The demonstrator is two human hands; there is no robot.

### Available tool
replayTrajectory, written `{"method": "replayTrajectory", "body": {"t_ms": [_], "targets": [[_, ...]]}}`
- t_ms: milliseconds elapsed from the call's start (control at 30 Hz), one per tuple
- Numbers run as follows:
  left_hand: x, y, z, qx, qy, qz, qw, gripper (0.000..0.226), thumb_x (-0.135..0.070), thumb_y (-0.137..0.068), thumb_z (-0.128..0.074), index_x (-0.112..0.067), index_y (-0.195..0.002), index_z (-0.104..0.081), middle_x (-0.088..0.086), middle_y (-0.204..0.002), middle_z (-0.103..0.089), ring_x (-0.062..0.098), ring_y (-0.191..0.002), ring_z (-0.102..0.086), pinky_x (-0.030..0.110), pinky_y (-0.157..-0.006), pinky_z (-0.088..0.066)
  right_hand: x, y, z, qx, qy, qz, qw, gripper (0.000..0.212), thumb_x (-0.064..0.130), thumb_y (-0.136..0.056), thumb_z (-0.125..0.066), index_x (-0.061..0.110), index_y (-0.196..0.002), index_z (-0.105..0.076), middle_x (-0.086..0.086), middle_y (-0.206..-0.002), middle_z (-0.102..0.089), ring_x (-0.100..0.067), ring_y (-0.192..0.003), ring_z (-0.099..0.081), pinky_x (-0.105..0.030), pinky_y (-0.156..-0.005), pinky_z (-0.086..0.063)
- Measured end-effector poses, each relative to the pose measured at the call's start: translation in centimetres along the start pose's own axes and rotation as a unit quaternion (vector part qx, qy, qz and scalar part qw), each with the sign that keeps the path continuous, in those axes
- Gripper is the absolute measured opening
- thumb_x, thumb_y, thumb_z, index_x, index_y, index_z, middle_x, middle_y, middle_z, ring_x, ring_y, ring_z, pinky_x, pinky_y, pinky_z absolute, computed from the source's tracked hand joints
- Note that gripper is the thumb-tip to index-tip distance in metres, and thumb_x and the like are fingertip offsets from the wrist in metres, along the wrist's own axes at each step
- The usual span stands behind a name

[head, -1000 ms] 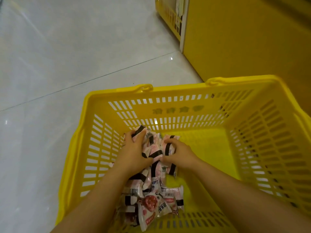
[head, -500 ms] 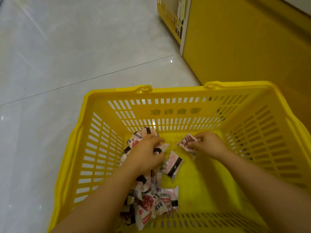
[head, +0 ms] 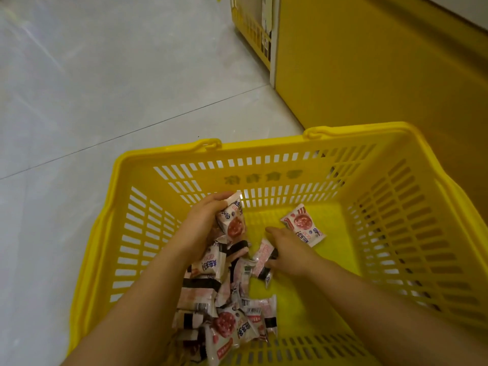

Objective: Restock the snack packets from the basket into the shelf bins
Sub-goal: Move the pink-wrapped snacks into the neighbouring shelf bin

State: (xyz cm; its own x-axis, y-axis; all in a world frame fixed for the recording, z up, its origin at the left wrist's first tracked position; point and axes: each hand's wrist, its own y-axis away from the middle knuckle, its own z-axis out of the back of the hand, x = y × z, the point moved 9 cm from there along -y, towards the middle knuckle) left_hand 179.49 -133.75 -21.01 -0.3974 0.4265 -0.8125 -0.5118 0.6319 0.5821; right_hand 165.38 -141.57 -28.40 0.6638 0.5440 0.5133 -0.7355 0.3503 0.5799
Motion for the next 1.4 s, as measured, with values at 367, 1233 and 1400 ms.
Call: {"method": "replayTrajectory", "body": {"t_ms": [367, 1233, 1400], "targets": [[0.8, 0.4, -1.2, 0.061, -0.078, 0.019, 0.995, 0.035, -0.024, -0.083, -0.072, -0.033, -0.112, -0.054, 0.005, -0.110, -0.062, 0.029, -0.095, -0.068, 0.048, -0.082, -0.057, -1.5, 0.5, 2.0, 0.021, -0.159, -0.057, 0.985, 0.057, 0.023, -0.077, -0.077, 0.014, -0.127, -0.051, -0.007, -0.117, -0.059, -0.019, -0.097, -0.060, -0.026, -0.069, -0.048], [3.2, -1.6, -3.9, -0.044, 0.097, 0.068, 0.992, 0.033, -0.010, -0.091, -0.059, -0.018, -0.123, -0.054, 0.011, -0.109, -0.069, 0.022, -0.087, -0.072, 0.033, -0.065, -0.057, -0.3, 3.2, 11.4, -0.186, -0.410, 0.031, 0.892, 0.039, 0.008, -0.085, -0.069, 0.029, -0.116, -0.057, 0.007, -0.118, -0.059, -0.017, -0.088, -0.069, -0.033, -0.073, -0.059], [3.0, -1.6, -3.3, -0.054, 0.082, 0.059, 0.993, 0.028, -0.018, -0.094, -0.058, -0.019, -0.122, -0.054, 0.011, -0.109, -0.068, 0.023, -0.089, -0.072, 0.038, -0.071, -0.058, -1.6, 2.6, 9.6, -0.069, -0.492, -0.024, 0.868, 0.068, -0.004, -0.079, -0.070, 0.022, -0.136, -0.044, -0.004, -0.109, -0.066, -0.019, -0.085, -0.072, -0.032, -0.070, -0.058]]}}
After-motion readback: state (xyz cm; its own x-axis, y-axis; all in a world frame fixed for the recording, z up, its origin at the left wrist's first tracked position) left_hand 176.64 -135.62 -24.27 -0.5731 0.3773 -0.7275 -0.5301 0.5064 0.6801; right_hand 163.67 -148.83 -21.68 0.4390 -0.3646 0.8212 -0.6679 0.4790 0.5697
